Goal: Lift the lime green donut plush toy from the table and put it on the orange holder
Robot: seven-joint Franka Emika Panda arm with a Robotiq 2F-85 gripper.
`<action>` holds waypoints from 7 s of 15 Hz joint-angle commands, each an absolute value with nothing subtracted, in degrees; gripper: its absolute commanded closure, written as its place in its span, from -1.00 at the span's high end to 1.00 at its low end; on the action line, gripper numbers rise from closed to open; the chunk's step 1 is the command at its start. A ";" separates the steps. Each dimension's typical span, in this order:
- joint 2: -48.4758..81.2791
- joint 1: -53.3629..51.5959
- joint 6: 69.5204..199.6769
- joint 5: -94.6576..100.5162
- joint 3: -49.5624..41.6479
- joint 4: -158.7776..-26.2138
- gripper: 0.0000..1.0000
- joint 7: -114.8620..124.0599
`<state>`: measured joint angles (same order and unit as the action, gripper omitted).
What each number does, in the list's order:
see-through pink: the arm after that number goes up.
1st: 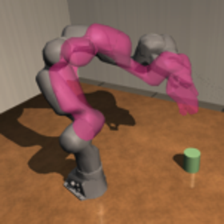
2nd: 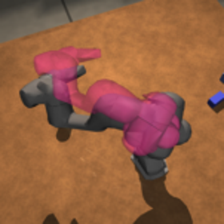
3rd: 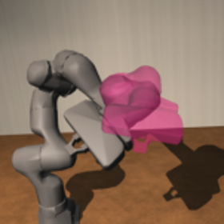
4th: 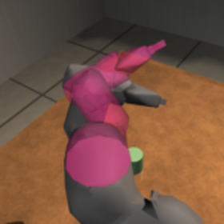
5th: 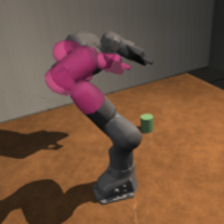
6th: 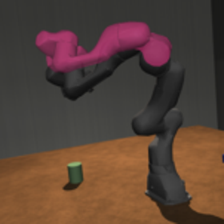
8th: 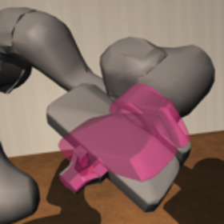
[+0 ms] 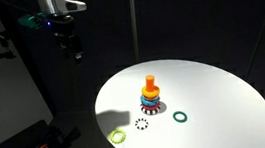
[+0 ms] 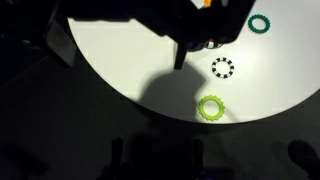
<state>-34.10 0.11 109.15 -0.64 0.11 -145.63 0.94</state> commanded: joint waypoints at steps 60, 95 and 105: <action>1.29 10.25 152.39 11.14 -7.16 -154.36 1.00 10.02; 16.40 5.23 167.28 8.49 -14.75 -151.67 1.00 10.83; 14.52 5.82 165.51 5.56 -14.38 -151.03 -0.06 10.15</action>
<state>15.81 5.89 166.53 7.27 -14.05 -151.71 11.06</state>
